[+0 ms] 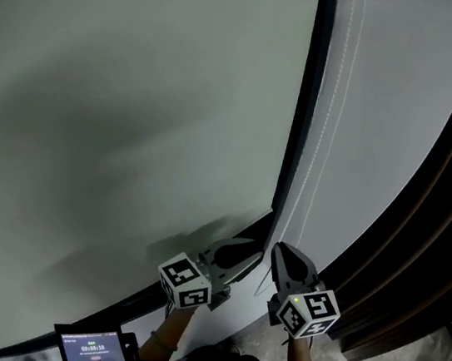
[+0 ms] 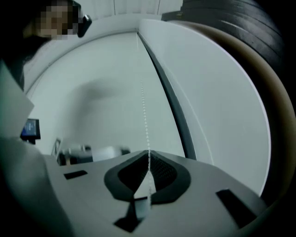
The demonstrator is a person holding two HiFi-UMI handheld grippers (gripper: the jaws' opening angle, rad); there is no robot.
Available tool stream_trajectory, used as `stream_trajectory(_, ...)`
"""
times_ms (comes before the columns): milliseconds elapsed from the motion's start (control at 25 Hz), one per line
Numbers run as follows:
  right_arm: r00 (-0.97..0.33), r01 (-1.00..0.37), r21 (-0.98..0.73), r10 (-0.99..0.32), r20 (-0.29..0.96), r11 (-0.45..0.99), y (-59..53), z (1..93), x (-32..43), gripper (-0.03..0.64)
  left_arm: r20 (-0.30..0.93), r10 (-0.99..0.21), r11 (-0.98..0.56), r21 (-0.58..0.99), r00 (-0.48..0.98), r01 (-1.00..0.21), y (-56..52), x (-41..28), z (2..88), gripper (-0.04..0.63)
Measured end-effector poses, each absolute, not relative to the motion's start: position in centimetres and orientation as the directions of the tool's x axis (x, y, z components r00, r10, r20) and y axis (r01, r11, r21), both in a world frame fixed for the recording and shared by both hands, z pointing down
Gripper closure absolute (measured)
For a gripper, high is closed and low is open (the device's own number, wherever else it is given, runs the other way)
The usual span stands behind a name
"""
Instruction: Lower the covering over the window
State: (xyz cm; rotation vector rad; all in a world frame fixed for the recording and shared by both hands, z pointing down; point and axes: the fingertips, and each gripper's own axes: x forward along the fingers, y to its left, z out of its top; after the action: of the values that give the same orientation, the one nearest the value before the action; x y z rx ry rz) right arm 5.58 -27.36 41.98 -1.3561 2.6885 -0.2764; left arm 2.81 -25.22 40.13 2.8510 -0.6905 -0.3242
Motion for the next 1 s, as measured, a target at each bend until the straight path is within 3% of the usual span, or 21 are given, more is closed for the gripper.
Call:
stream_trajectory(160, -0.617, -0.779, -0.286, -0.761, 0.200, 0.557, -25.6, 52.7, 3.7, 0.597, -0.222, -0.435, -0.899, 0.158, 0.873, -0.408, -25.2, 3.5, 35.8, 0.478)
stream_trajectory(320, -0.627, -0.778, -0.307, -0.703, 0.336, 0.548, -23.1, 59.4, 2.0, 0.597, -0.230, -0.402, -0.916, 0.104, 0.886, -0.388, -24.9, 4.0, 33.7, 0.472)
stream_trajectory(640, -0.614, -0.788, -0.323, -0.704, 0.357, 0.524, -22.8, 60.4, 2.4, 0.597, -0.260, -0.390, -0.919, 0.054, 0.883, -0.390, -24.3, 5.0, 30.1, 0.476)
stream_trajectory(760, -0.619, -0.784, -0.336, -0.706, 0.345, 0.522, -22.4, 60.7, 1.9, 0.597, -0.274, -0.383, -0.923, 0.090, 0.882, -0.373, -24.8, 4.5, 31.1, 0.577)
stream_trajectory(1000, -0.621, -0.782, -0.332, -0.708, 0.337, 0.527, -22.2, 60.6, 1.7, 0.597, -0.251, -0.408, -0.912, 0.074, 0.877, -0.403, -25.6, 4.4, 31.3, 0.581)
